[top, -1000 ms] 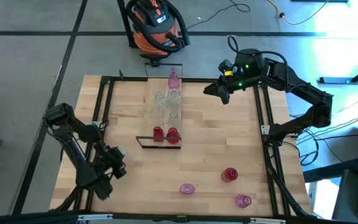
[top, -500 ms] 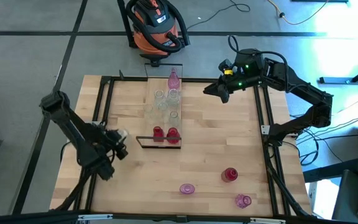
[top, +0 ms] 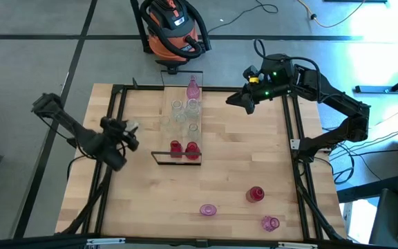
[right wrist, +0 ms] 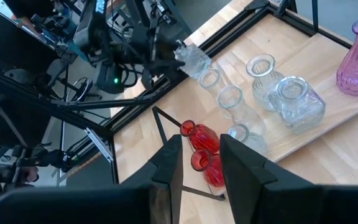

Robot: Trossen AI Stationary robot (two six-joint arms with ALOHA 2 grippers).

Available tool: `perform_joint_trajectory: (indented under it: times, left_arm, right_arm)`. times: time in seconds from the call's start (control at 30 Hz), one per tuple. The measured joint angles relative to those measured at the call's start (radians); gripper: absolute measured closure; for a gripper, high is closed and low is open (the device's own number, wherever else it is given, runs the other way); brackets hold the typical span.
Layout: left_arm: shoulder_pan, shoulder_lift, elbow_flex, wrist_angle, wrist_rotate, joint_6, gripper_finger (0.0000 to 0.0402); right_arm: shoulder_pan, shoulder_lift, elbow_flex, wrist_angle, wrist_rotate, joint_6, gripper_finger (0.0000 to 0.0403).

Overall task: Sort vases onto shelf
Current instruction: Put the transparent vase on the shelf

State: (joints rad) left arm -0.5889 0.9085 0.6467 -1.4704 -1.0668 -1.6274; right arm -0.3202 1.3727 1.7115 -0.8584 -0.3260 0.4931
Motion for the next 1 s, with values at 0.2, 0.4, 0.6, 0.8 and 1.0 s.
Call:
perform_joint_trajectory:
  times: [0.2,0.4,0.6,0.8,1.0]
  left_arm:
    - [0.129,-0.064,-0.003,0.126,-0.039,0.171,0.0200]
    - [0.278,-0.070,-0.003,0.400,-0.007,0.514,0.0200]
    - [0.469,-0.065,-0.004,0.651,0.085,0.856,0.0200]
    - [0.675,-0.066,-0.004,0.819,0.260,1.152,0.0200]
    - [0.865,-0.050,-0.004,1.019,0.490,1.478,0.0200]
  right_arm:
    - [0.000,0.000,0.000,0.044,0.002,0.000,0.0312]
    - [0.000,0.004,0.000,0.079,0.002,0.000,0.0312]
    - [0.000,0.014,0.000,0.088,-0.003,0.006,0.0312]
    - [0.023,0.020,0.000,0.089,0.001,0.011,0.0312]
    - [0.074,0.020,0.000,0.092,0.020,0.003,0.0312]
